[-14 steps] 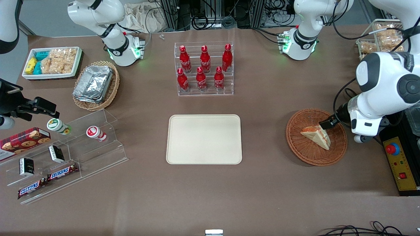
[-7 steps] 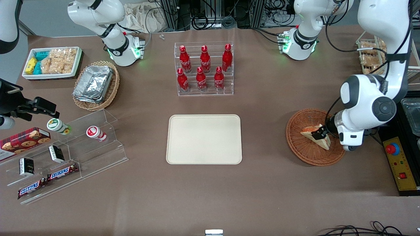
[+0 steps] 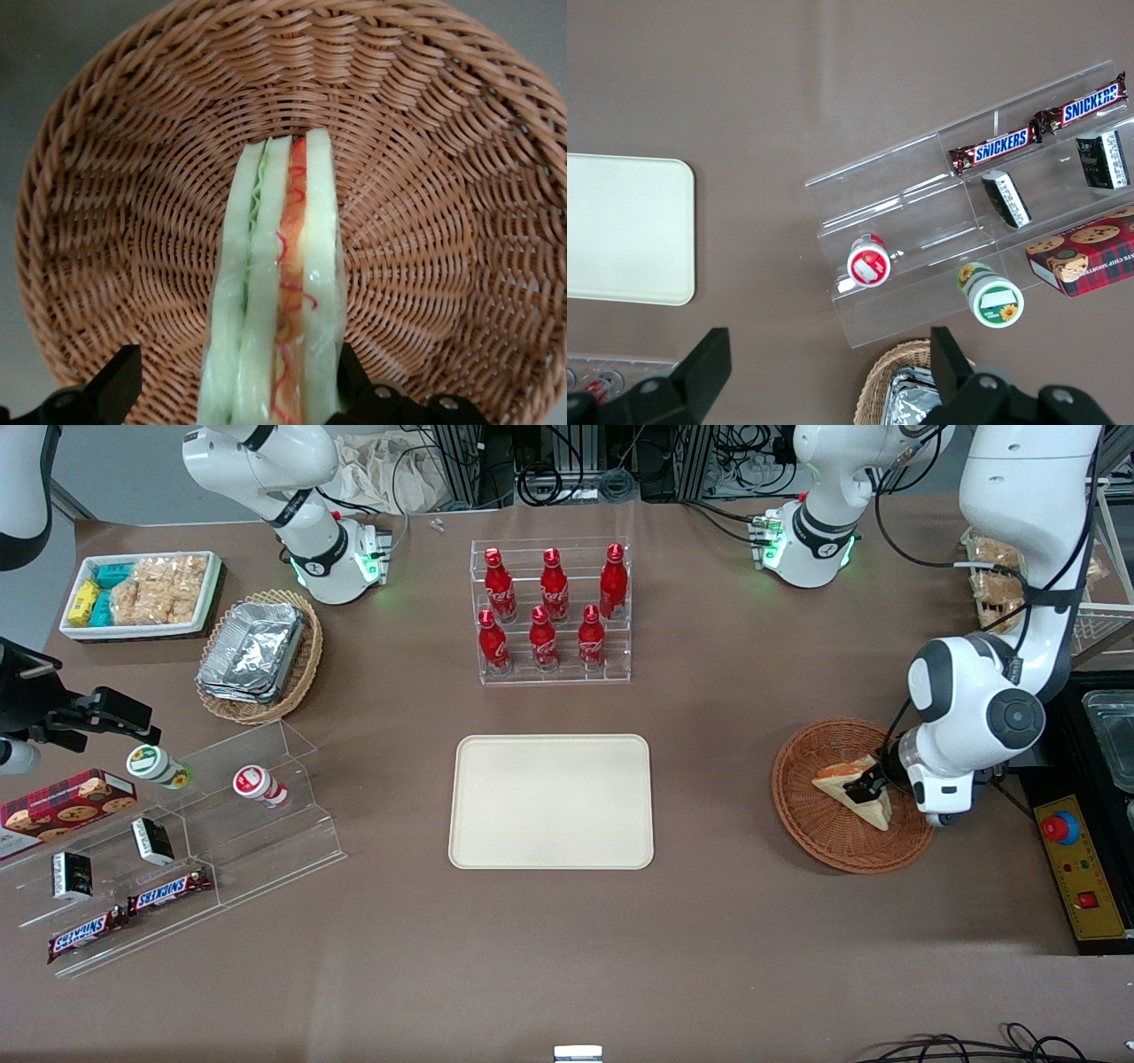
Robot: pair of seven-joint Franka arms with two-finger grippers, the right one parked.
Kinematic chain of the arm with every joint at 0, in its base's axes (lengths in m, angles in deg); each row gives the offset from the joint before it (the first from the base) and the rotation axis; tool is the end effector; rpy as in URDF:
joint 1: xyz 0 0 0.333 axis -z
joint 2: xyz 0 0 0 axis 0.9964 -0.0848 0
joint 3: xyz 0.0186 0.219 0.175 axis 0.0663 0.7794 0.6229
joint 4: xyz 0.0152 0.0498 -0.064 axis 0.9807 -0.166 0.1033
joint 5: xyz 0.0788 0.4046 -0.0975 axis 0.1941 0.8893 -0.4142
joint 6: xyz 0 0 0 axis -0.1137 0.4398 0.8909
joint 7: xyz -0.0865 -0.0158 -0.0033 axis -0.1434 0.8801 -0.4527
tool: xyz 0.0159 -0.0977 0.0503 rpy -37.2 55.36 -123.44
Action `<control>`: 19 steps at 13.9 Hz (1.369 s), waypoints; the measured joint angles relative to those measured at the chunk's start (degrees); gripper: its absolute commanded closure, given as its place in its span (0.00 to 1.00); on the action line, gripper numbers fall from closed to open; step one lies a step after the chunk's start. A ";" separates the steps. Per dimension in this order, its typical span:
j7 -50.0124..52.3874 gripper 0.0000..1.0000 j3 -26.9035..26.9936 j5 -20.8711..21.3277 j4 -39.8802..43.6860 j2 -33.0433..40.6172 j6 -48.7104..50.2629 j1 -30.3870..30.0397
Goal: Place sandwich from basket to tray
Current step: 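Lift the sandwich up out of the basket with the left gripper, then carry the sandwich over the white tray and lower it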
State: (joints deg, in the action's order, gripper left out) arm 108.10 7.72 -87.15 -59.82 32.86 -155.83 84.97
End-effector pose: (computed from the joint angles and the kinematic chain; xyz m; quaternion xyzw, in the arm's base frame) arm 0.5663 0.0023 0.1783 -0.9217 -0.3846 0.0501 0.0049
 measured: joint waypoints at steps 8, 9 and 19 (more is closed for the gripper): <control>-5.72 1.00 -0.14 0.06 2.88 2.12 4.93 -0.07; -10.33 1.00 -0.10 0.00 4.68 4.00 10.48 -0.26; -35.12 1.00 -9.84 -4.19 17.32 19.04 40.17 3.63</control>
State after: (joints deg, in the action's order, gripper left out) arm 72.98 -2.12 -91.34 -42.50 51.90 -115.66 88.60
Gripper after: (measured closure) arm 0.806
